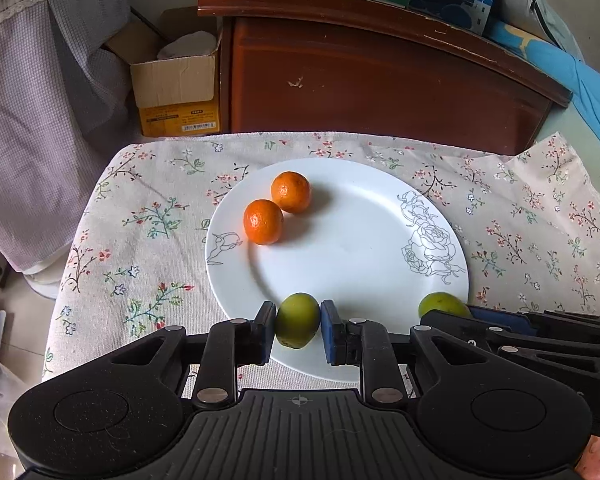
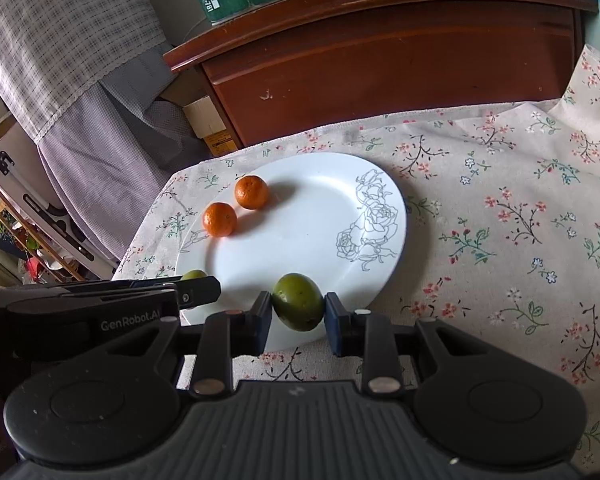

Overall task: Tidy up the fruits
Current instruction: 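Carry the lime in the left tool onto the plate while the right tool carries its lime there, then open the left tool on the plate while the right tool releases its lime, then move both tools back to the fruit cluster, right tool toward a large orange, then close the left tool on a brown kiwi while the right tool grasps the large orange, then carry the kiwi in the left tool onto the plate while the right tool sets the orange there, then move both open tools back to the remaining fruit cluster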

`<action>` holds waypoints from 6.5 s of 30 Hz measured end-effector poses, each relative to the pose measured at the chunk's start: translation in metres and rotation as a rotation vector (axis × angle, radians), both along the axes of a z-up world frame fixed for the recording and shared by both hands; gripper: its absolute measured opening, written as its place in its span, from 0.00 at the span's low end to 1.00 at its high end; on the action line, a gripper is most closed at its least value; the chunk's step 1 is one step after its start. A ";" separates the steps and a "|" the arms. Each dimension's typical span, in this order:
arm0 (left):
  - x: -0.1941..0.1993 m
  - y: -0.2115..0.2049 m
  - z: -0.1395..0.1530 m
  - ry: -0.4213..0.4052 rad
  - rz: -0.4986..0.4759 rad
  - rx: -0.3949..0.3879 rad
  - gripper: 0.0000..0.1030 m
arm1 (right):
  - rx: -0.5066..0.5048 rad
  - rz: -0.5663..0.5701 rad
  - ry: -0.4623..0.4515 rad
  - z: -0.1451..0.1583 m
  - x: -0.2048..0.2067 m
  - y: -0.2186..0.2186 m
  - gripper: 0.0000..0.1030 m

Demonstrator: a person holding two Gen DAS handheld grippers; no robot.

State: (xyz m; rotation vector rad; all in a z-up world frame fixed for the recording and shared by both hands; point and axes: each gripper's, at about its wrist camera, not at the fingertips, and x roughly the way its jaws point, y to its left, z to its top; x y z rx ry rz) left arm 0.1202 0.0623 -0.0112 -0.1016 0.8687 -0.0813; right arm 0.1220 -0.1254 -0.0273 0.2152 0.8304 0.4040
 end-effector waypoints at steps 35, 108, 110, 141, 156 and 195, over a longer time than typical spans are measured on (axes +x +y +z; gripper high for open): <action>-0.074 -0.033 0.025 0.005 -0.075 0.182 0.76 | -0.049 -0.058 -0.014 0.033 -0.072 -0.036 0.46; -0.133 -0.101 0.010 -0.036 -0.342 0.104 0.23 | -0.084 -0.225 0.079 0.020 -0.135 -0.093 0.32; -0.127 -0.096 0.013 -0.027 -0.317 0.104 0.23 | -0.095 -0.211 0.071 0.023 -0.131 -0.088 0.32; -0.028 -0.019 0.027 0.022 -0.145 0.060 0.23 | 0.076 -0.076 0.017 0.034 -0.027 -0.037 0.32; 0.002 -0.012 0.009 0.053 -0.106 0.065 0.23 | 0.051 -0.026 0.051 0.009 0.003 -0.015 0.32; -0.033 -0.008 0.029 0.039 -0.037 0.046 0.49 | 0.038 -0.120 0.049 0.030 -0.023 -0.047 0.42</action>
